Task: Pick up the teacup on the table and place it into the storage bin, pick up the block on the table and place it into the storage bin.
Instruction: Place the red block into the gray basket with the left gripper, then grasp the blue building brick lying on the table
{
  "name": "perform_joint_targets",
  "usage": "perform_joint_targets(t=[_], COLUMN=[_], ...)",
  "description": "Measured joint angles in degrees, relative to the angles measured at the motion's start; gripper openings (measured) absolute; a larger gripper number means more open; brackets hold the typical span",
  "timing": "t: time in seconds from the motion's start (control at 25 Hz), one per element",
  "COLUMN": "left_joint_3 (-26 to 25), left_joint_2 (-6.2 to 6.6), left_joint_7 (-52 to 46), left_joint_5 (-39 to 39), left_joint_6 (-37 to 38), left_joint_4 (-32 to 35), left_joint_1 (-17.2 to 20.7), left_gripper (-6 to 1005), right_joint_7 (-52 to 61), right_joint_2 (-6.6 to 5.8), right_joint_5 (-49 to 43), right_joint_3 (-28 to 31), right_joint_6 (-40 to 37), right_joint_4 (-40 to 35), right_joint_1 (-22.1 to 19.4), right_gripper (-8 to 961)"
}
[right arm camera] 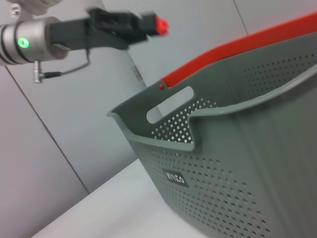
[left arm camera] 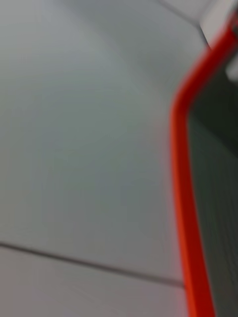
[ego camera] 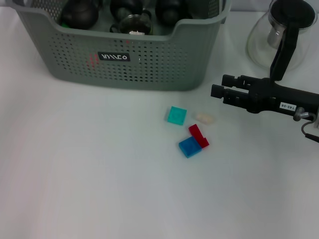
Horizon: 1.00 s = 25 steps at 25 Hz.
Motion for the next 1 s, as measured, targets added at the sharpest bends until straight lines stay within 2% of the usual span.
perform_joint_targets(t=[0.16, 0.36, 0.44, 0.48, 0.56, 0.6, 0.68, 0.76, 0.84, 0.92, 0.96, 1.0], left_joint_3=[3.6, 3.9, 3.5, 3.0, 1.5, -0.2, -4.0, -9.3, -12.5, -13.6, -13.3, -13.1], left_joint_2=[-1.63, -3.18, -3.36, -3.44, -3.45, -3.36, -3.01, -2.27, -1.48, -0.90, -0.78, -0.84], left_joint_7=[-3.0, -4.4, -4.2, -3.8, -2.4, -0.8, 2.9, 7.6, 12.2, 16.7, 22.0, 23.2], left_joint_5=[8.6, 16.6, 16.7, 15.5, 11.9, 8.1, 0.5, -8.3, -14.4, -17.4, -18.4, -18.3], left_joint_6=[-7.1, -11.8, -11.6, -10.7, -8.1, -5.8, -0.3, 7.3, 14.8, 21.0, 26.0, 26.8], left_joint_4=[-0.2, -2.9, -2.9, -2.2, -0.5, 0.4, 1.0, -0.7, -3.7, -6.9, -9.7, -10.2], left_joint_1=[-1.3, -3.7, -3.9, -3.6, -2.5, -1.6, 0.0, 1.7, 3.2, 5.0, 7.1, 7.5], left_gripper=[181, 187, 189, 190, 314, 376, 420, 463, 507, 551, 572, 594], right_joint_7=[0.0, 0.0, 0.0, 0.0, 0.0, 0.0, 0.0, 0.0, 0.0, 0.0, 0.0, 0.0], right_joint_2=[0.17, 0.23, 0.27, 0.30, 0.31, 0.31, 0.31, 0.31, 0.31, 0.31, 0.31, 0.31], right_joint_5=[0.0, 0.3, 0.4, 0.4, 0.4, 0.5, 0.5, 0.5, 0.5, 0.4, 0.4, 0.5], right_joint_3=[0.1, 0.4, 0.5, 0.6, 0.7, 0.8, 1.1, 1.4, 1.6, 1.6, 1.6, 1.6], right_joint_6=[0.0, 0.0, 0.0, 0.0, 0.1, 0.3, 0.6, 0.7, 0.8, 0.9, 1.0, 1.0], right_joint_4=[-0.2, -0.3, -0.3, -0.3, -0.3, -0.3, -0.2, -0.2, -0.4, -0.4, -0.4, -0.4], right_joint_1=[0.2, 0.9, 1.2, 1.3, 1.3, 1.4, 1.4, 1.4, 1.4, 1.4, 1.4, 1.5], right_gripper=[643, 643, 643, 643, 643, 643, 643, 643, 642, 641, 641, 641])
